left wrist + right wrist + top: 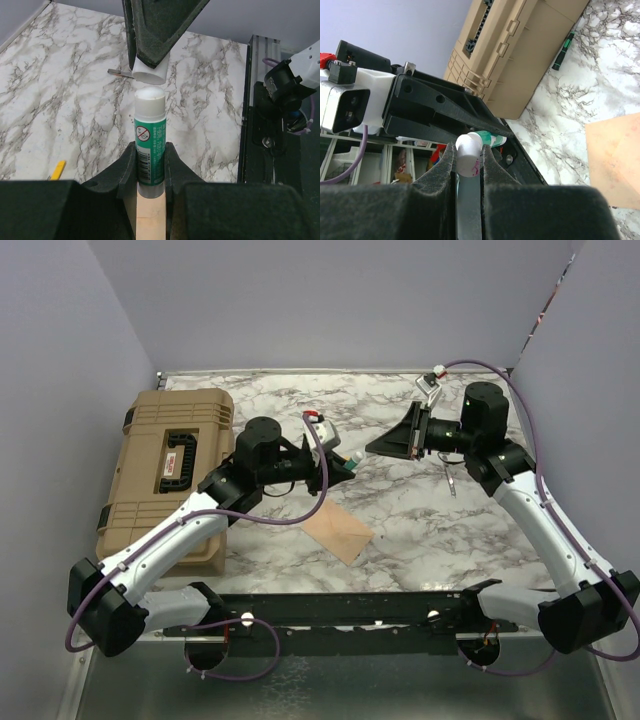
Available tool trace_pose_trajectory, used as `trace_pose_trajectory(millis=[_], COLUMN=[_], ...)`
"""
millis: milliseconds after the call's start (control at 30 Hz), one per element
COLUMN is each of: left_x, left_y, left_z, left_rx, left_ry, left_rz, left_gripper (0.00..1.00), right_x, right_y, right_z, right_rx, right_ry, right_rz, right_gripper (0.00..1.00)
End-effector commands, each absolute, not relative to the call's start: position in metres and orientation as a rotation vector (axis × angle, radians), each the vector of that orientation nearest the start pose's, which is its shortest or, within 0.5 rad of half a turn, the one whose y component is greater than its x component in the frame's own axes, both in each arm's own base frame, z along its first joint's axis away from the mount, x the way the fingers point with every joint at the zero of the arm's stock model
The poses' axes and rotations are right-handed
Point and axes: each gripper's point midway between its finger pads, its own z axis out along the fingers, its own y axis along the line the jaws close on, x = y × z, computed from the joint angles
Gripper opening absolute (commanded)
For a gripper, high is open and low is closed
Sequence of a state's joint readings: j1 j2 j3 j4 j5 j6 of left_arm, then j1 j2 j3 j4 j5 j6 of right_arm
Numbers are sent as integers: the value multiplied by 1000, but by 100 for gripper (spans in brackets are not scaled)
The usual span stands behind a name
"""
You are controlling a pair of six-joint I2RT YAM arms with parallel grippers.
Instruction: Place the letter into the envelope and seal it
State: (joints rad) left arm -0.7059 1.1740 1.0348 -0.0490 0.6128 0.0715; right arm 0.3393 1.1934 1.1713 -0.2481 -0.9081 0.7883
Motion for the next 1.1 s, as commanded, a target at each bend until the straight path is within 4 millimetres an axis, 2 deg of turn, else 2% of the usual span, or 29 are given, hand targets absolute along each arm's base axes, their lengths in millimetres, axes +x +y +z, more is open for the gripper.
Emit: trace_pose_trajectory(millis=[0,700,900,1067], left_x=[218,215,213,214], left_y=[-326,-332,-335,-334], left_z=[311,309,294,289], left_rx=[1125,1158,1237,1265], left_ry=[1408,1423,1512,1540], left_rz=[-1017,-1053,-1073,-1054], left_gripper=[0,0,0,0], right_x=[238,231,229,229], right_y=[257,263,263,262], right_z=[344,336,337,334], right_rx=[-308,-365,-393,-404], right_ry=[2037,2077,2092,2120], right_rz=[1619,1638,1622,1606], right_gripper=[0,0,0,0])
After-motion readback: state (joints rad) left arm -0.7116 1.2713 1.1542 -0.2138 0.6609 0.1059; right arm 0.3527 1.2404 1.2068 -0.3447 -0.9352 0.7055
